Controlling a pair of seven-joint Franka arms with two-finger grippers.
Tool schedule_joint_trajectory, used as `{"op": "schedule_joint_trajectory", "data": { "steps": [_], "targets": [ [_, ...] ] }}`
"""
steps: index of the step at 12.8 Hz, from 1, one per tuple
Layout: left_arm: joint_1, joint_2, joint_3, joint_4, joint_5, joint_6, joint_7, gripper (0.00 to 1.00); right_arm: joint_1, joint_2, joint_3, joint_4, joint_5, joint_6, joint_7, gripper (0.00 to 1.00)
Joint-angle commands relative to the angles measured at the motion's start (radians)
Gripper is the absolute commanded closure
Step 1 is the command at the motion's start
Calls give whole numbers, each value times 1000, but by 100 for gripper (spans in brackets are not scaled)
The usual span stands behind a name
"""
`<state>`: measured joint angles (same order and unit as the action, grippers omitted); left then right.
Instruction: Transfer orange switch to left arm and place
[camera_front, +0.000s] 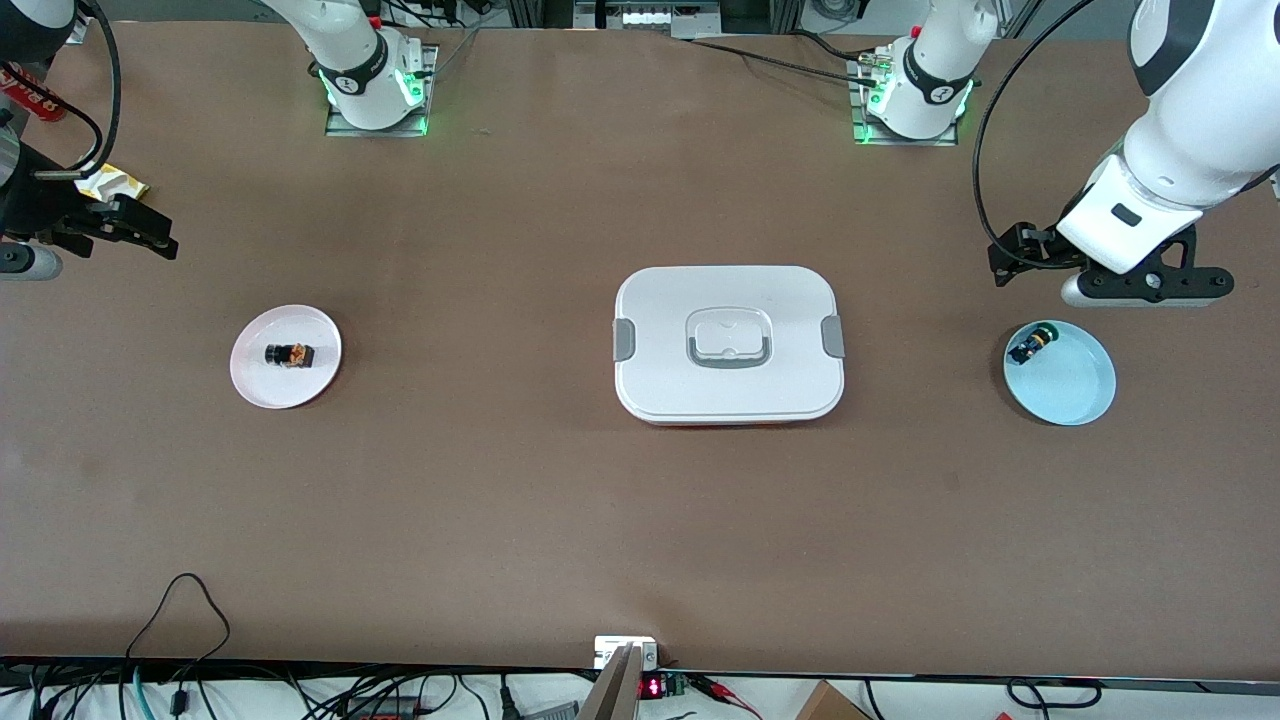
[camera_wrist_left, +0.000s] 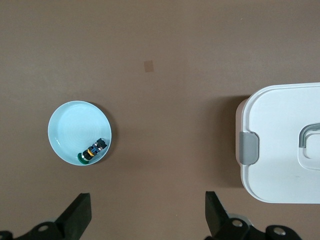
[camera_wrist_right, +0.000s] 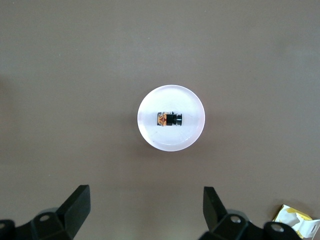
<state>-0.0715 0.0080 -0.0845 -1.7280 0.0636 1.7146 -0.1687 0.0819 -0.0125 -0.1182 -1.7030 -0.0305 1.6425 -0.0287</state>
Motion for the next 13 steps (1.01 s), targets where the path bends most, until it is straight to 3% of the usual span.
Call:
{"op": "schedule_joint_trajectory", "data": {
  "steps": [1,13],
  "targets": [
    [-7,6,-1,16,19,-9,-9,0,4,3,-1,13,4,3,-11,0],
    [-7,6,-1,18,19,-9,-9,0,7,16,-1,14,6,3,-11,0]
  ]
}}
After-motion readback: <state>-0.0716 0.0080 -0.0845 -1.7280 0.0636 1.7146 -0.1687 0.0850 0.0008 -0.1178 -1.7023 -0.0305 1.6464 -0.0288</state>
